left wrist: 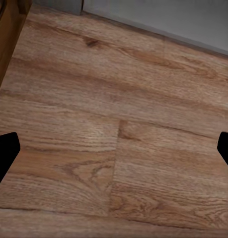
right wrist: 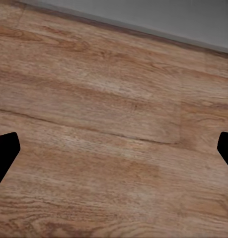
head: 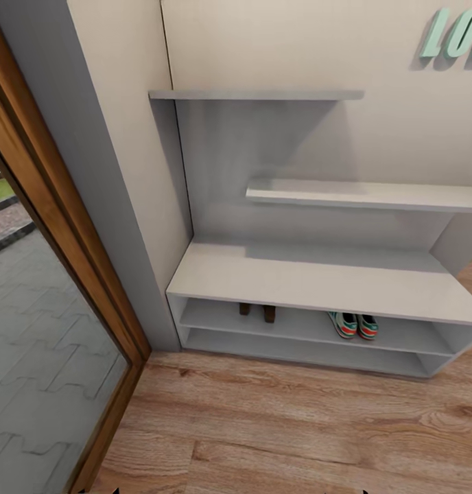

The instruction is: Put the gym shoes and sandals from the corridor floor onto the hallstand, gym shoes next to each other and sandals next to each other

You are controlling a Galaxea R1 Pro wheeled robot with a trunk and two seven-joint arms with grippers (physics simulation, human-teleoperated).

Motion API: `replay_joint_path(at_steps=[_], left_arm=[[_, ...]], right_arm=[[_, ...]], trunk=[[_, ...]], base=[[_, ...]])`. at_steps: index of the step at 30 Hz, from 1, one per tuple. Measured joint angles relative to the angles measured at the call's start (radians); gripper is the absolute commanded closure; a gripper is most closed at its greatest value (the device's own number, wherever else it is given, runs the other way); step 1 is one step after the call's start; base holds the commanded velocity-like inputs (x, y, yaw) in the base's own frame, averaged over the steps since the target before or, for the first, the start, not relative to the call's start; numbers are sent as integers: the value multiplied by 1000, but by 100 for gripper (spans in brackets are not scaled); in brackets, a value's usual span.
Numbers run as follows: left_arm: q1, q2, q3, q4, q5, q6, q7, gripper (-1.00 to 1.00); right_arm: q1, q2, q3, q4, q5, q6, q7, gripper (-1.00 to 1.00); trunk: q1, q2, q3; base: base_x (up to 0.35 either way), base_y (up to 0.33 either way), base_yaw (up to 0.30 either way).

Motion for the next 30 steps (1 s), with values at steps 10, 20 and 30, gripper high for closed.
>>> replay_joint_path(at_steps=[10,20,30], left_arm=[[0,0,-2,1,1,-1,0,-100],[0,-8,-2,2,-1,-1,0,-100],[0,-10,-3,3,-2,-1,0,-100]], right_arm=[[0,0,0,0,0,0,0,-100],[0,0,0,0,0,0,0,-100],[0,0,0,0,0,0,0,-100]], trunk=[[-4,7,3],[-4,7,3],[-4,7,3]], base=[[0,0,0],[0,0,0],[0,0,0]])
